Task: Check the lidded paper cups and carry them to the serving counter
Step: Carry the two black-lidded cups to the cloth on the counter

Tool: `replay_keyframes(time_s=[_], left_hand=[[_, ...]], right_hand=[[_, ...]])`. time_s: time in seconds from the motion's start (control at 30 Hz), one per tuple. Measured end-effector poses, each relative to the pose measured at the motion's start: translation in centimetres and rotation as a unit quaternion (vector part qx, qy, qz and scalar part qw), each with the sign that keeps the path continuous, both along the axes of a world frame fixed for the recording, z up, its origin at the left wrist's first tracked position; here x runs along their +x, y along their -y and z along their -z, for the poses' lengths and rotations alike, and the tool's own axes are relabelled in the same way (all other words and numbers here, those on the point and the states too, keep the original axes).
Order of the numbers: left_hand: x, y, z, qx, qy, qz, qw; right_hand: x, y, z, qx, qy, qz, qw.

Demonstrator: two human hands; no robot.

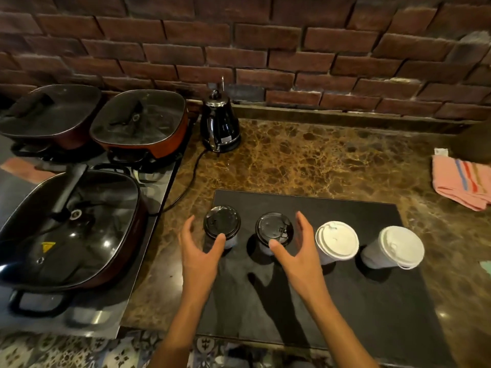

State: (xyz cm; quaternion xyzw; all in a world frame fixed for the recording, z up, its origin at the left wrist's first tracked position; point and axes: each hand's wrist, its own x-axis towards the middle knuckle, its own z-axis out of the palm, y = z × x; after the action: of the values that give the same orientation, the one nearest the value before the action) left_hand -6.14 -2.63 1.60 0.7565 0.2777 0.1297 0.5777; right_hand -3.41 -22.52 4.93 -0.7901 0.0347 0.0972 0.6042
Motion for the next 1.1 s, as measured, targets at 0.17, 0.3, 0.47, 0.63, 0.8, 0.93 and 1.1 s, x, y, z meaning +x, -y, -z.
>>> replay_keyframes(time_s=[0.17,0.3,0.47,0.63,0.8,0.93,1.1], left_hand=[[0.9,0.2,1.5,-0.07,-0.021,0.047,0.996],[1.9,-0.1,3.0,-0.065,-0.03,0.067,0.995],[2.6,0.1,4.1,-0.069,-0.037,0.07,0.994],[3.2,0.6,5.6,-0.085,-0.016,0.044,0.995],[4.0,0.5,6.2,-0.089,-0.002,0.04,0.995],[4.4,0.7,6.4,-0.084,-0.004,0.053,0.995],[4.8,0.9,6.7,-0.077,-0.012,0.062,0.995]], right_hand=[[-0.2,-0.8,2.4,-0.008,-0.041,0.007,0.999],[0.6,-1.3,4.4,-0.003,-0.047,0.038,0.998],[1.3,-1.9,6.3,0.017,-0.055,0.056,0.997],[1.8,-2.1,8.1,0.022,-0.056,0.074,0.995],[2.3,-2.2,9.2,0.021,-0.043,0.083,0.995],[2.7,-2.5,9.9,0.022,-0.044,0.091,0.995],[3.2,-2.6,10.6,0.022,-0.049,0.098,0.994]])
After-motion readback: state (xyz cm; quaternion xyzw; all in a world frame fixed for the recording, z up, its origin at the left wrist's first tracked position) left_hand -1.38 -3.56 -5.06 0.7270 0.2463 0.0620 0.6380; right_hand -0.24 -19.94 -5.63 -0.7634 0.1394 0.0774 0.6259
